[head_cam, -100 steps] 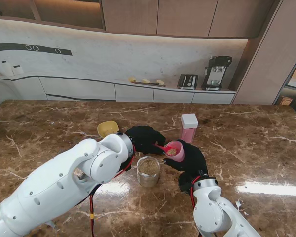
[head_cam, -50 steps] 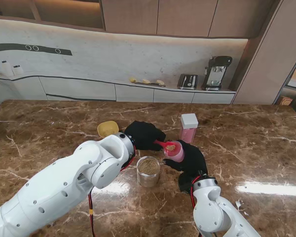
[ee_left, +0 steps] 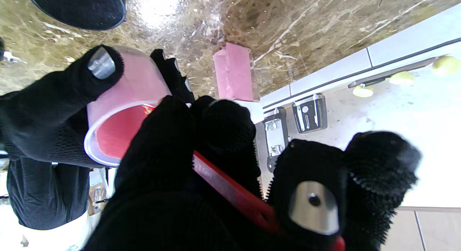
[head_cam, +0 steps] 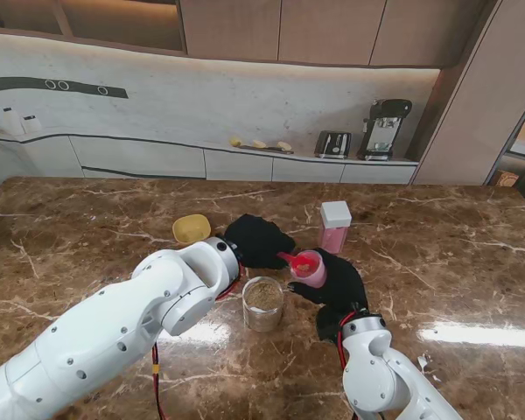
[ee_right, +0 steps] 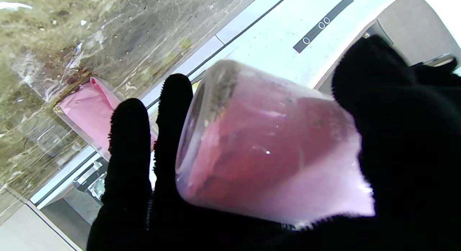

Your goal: Measure grain into the airtight container

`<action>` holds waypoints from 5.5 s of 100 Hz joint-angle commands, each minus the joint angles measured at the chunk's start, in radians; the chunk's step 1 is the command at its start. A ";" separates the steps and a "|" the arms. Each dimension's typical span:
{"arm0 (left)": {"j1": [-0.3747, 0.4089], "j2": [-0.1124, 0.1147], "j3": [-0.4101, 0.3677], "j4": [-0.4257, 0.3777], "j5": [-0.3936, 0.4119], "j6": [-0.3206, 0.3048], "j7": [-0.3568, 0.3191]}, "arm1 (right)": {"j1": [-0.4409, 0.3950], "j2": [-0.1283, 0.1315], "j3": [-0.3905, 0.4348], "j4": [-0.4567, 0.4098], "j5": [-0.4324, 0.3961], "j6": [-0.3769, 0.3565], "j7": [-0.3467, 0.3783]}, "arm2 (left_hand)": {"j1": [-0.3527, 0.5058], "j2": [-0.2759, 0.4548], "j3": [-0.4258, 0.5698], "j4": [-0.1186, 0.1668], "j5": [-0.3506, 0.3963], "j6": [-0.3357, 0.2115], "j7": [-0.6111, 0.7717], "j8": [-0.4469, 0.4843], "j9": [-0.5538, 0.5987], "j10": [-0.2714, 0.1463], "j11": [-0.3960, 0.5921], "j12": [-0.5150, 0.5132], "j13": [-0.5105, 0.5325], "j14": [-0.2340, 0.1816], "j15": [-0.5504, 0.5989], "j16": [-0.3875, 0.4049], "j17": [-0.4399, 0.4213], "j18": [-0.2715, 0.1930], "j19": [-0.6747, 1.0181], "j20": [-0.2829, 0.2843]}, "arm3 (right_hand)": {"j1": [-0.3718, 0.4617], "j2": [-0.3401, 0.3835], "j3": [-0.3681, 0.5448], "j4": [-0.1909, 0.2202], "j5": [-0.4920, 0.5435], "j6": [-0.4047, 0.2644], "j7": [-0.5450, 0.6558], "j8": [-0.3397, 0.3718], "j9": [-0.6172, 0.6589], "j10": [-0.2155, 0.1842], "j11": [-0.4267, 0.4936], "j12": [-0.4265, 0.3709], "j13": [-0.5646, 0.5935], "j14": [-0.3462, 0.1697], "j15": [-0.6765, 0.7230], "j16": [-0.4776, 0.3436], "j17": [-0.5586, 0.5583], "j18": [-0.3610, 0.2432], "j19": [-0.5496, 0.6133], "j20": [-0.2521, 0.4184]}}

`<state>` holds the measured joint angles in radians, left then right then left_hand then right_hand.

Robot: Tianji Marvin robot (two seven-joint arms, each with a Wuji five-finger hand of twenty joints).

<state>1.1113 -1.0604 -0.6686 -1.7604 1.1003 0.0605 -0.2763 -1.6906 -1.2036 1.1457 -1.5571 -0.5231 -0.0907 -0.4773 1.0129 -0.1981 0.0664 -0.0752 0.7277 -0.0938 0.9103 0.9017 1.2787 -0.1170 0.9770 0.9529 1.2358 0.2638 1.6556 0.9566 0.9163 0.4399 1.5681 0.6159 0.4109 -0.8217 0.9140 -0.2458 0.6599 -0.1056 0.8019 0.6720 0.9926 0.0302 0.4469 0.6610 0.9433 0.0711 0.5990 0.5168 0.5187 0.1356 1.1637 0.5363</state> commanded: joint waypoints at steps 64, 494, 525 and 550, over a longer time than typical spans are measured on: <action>0.016 0.002 -0.011 -0.012 -0.052 0.043 -0.034 | -0.014 -0.003 0.005 -0.008 0.005 0.016 0.009 | 0.015 0.134 -0.096 0.006 -0.091 -0.138 -0.054 0.014 0.033 -0.056 0.031 0.046 0.030 -0.017 0.097 -0.002 -0.009 0.004 0.054 0.011 | 0.098 0.176 0.166 -0.007 0.048 -0.112 0.081 0.006 0.029 -0.065 0.029 0.002 0.006 -0.034 0.001 0.002 -0.002 -0.022 -0.013 -0.022; 0.088 0.045 -0.145 0.048 -0.385 0.144 -0.254 | -0.015 -0.004 0.018 -0.001 0.016 0.038 0.014 | -0.018 0.112 -0.066 0.047 -0.084 -0.111 0.028 0.118 0.079 -0.010 0.057 0.045 0.029 0.011 0.099 0.017 0.014 0.077 0.074 0.050 | 0.089 0.170 0.171 -0.006 0.048 -0.118 0.080 0.005 0.026 -0.066 0.028 -0.005 0.002 -0.035 -0.001 0.003 -0.011 -0.016 -0.020 -0.021; 0.100 0.043 -0.132 -0.004 -0.238 0.128 -0.242 | -0.016 -0.004 0.020 0.000 0.016 0.033 0.013 | -0.030 0.089 -0.049 0.050 -0.040 -0.078 0.018 0.131 0.080 -0.016 0.070 0.032 0.030 -0.003 0.104 0.008 0.035 0.057 0.074 0.030 | 0.088 0.168 0.173 -0.006 0.049 -0.118 0.080 0.005 0.026 -0.065 0.028 -0.007 0.002 -0.035 -0.002 0.002 -0.011 -0.017 -0.020 -0.020; 0.090 0.045 -0.108 -0.028 -0.139 0.109 -0.266 | -0.016 -0.005 0.020 0.002 0.019 0.027 0.012 | -0.039 0.077 -0.034 0.050 -0.025 -0.072 0.013 0.130 0.080 -0.021 0.076 0.021 0.030 -0.013 0.107 0.003 0.044 0.045 0.076 0.017 | 0.088 0.167 0.174 -0.006 0.049 -0.117 0.080 0.005 0.027 -0.066 0.028 -0.007 0.002 -0.037 -0.002 0.002 -0.011 -0.018 -0.021 -0.020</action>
<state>1.2076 -1.0131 -0.7873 -1.7803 0.9464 0.1734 -0.5311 -1.6983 -1.2058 1.1659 -1.5606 -0.5108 -0.0616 -0.4773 0.9501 -0.1045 -0.0128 -0.0634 0.6728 -0.1750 0.9089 1.0122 1.2787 -0.1304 1.0035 0.9802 1.2358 0.2632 1.6556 0.9621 0.9264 0.4715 1.5681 0.6412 0.4109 -0.8217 0.9140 -0.2458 0.6597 -0.1055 0.8019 0.6721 0.9926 0.0302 0.4469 0.6610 0.9432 0.0710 0.5988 0.5168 0.5187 0.1353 1.1634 0.5362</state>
